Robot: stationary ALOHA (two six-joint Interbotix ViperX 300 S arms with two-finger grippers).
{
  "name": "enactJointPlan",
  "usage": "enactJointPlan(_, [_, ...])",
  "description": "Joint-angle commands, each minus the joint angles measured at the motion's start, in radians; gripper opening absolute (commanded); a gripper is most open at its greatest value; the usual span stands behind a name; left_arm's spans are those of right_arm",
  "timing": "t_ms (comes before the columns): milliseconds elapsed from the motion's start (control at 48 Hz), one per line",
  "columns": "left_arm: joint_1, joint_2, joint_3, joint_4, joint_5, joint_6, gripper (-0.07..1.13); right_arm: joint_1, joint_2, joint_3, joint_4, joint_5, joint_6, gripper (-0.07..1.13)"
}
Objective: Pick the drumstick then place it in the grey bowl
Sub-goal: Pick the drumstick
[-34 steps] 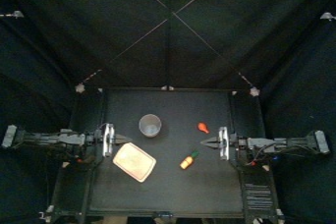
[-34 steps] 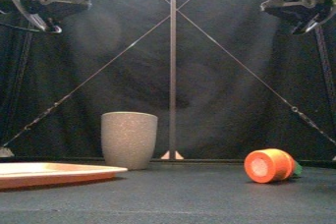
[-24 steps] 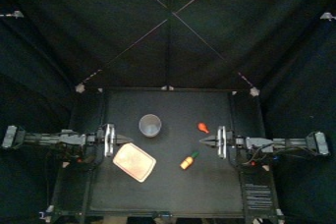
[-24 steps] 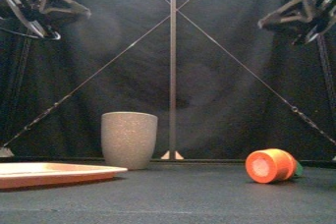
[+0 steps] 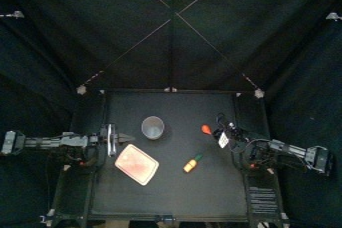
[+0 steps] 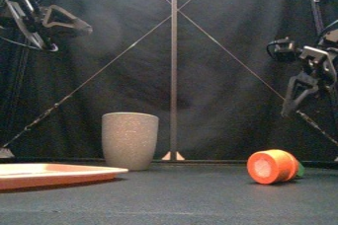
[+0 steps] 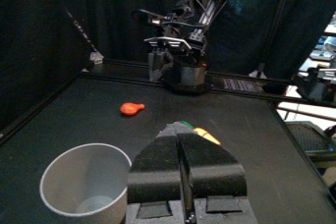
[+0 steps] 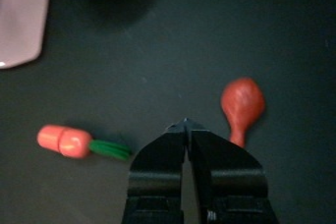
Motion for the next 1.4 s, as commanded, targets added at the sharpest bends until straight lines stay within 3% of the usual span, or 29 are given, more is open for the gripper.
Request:
enactJointPlan(21, [0.005, 0.005, -0.017, 0.000, -0.011, 0.003, 0.02, -0.015, 0.025, -0.015, -0.020, 0.009, -0.002, 0.16])
enactJointPlan(146, [0.006, 0.005, -0.017, 0.002, -0.012, 0.003, 0.02, -0.037, 0.052, -0.015, -0.048, 0.008, 0.002, 0.39])
enactJointPlan(312, [0.008, 0.005, -0.017, 0.000, -0.012, 0.002, 0.02, -0.080, 0.091, -0.014, -0.040, -0.038, 0.008, 0.80])
enactJointPlan(417, [0.008, 0.005, -0.020, 0.002, -0.012, 0.002, 0.02, -0.089, 0.120, -0.015, -0.040, -0.075, 0.006, 0.92])
enactJointPlan(1000, [0.008, 0.005, 0.002, -0.002, -0.012, 0.002, 0.02, -0.115, 0.410, -0.083, -0.035, -0.137, 0.003, 0.90])
enactJointPlan(1396, [0.009, 0.006, 0.006, 0.005, -0.012, 0.005, 0.02, -0.144, 0.517, -0.103, -0.043, -0.149, 0.002, 0.70])
